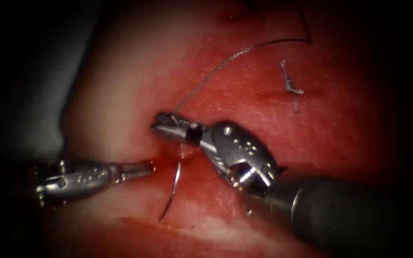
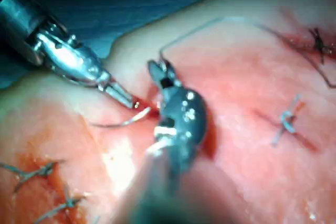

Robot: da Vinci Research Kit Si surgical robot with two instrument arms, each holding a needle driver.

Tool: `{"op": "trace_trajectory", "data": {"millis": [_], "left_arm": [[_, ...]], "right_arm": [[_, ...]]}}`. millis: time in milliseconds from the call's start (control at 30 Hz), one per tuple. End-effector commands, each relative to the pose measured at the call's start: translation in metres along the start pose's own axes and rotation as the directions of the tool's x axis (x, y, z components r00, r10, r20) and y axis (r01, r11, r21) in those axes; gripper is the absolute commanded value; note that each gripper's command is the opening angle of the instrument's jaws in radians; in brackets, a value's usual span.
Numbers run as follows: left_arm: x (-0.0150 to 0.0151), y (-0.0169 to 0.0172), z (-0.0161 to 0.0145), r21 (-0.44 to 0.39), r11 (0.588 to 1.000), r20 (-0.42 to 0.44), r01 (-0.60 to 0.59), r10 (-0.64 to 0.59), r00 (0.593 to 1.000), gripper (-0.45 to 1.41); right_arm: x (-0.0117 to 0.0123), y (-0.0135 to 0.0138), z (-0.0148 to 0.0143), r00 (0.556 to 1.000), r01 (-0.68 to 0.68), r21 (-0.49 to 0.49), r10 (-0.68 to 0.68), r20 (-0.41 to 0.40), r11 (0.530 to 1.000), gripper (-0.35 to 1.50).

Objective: Wound Closure

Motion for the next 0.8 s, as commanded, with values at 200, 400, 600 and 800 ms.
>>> {"op": "trace_trajectory", "data": {"millis": [200,400,600,800], "left_arm": [[0.0018,0.0009,0.0003,-0.016,0.982,-0.098,-0.188,0.186,0.978,0.36],[0.0025,0.0017,0.001,-0.053,0.946,-0.189,-0.321,0.306,0.933,0.56],[0.0028,0.0025,0.0016,-0.06,0.921,-0.301,-0.386,0.351,0.886,0.66],[0.004,0.0029,0.0018,-0.043,0.913,-0.398,-0.405,0.356,0.845,0.66]], "right_arm": [[0.003,0.0049,-0.0019,0.998,0.066,-0.059,-0.066,-0.007,0.996,1.28],[0.0036,0.0066,-0.0047,0.998,0.065,-0.065,-0.066,-0.006,0.996,1.3],[0.0038,0.007,-0.0062,0.998,0.064,-0.053,-0.065,-0.013,0.997,1.25],[0.0035,0.0069,-0.0061,0.998,0.067,-0.054,-0.068,-0.013,0.996,1.2]]}}
